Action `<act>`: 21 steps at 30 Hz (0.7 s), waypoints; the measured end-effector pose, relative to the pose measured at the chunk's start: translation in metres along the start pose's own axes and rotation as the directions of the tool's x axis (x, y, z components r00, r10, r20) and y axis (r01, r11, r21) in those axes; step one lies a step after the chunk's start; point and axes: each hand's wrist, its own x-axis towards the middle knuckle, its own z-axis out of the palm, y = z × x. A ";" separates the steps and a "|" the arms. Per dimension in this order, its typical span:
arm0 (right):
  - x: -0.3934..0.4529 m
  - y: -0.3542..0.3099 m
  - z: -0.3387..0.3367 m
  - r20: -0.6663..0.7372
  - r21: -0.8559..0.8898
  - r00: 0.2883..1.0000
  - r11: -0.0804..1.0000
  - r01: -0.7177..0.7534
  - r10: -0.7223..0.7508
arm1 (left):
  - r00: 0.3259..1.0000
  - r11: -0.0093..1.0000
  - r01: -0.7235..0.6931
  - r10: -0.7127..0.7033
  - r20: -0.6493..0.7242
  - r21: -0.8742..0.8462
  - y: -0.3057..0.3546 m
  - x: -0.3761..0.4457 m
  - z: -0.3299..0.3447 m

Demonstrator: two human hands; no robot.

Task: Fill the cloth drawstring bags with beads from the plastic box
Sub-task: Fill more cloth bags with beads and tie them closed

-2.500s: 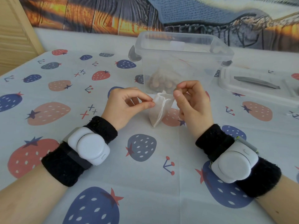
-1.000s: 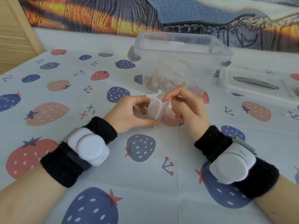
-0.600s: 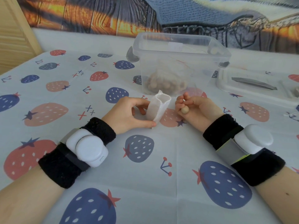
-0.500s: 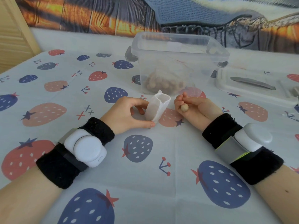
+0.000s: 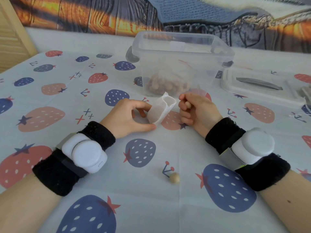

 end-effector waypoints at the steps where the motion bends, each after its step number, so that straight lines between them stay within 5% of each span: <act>1: -0.006 -0.001 0.002 0.045 -0.154 0.996 0.985 0.082 -0.076 | 1.000 1.000 0.001 -0.001 -0.013 -0.002 -0.001 0.000 0.000; 3: -0.024 -0.003 0.010 0.276 -0.388 0.948 0.884 0.262 -0.160 | 0.999 1.000 0.008 -0.009 -0.038 -0.016 -0.003 0.001 0.000; 6: -0.060 0.006 0.027 0.617 -0.543 0.781 0.666 0.512 -0.097 | 0.996 0.999 0.029 -0.031 -0.086 -0.034 -0.006 0.004 -0.001; 9: -0.077 0.025 0.037 0.698 -0.581 0.716 0.580 0.571 -0.006 | 0.990 0.998 0.044 -0.048 -0.133 -0.033 -0.010 0.005 -0.003; 12: -0.059 0.024 0.031 0.545 -0.592 0.805 0.573 0.568 -0.234 | 0.991 0.998 0.060 -0.064 -0.120 -0.032 -0.014 0.005 -0.003; 16: -0.028 0.010 0.012 0.165 -0.431 0.962 0.862 0.268 -0.217 | 0.990 0.999 0.040 -0.044 -0.132 -0.027 -0.012 0.005 -0.002; 21: -0.027 0.013 0.013 0.019 -0.405 0.902 0.822 0.401 -0.431 | 0.995 0.999 0.028 -0.030 -0.100 -0.015 -0.009 0.004 -0.003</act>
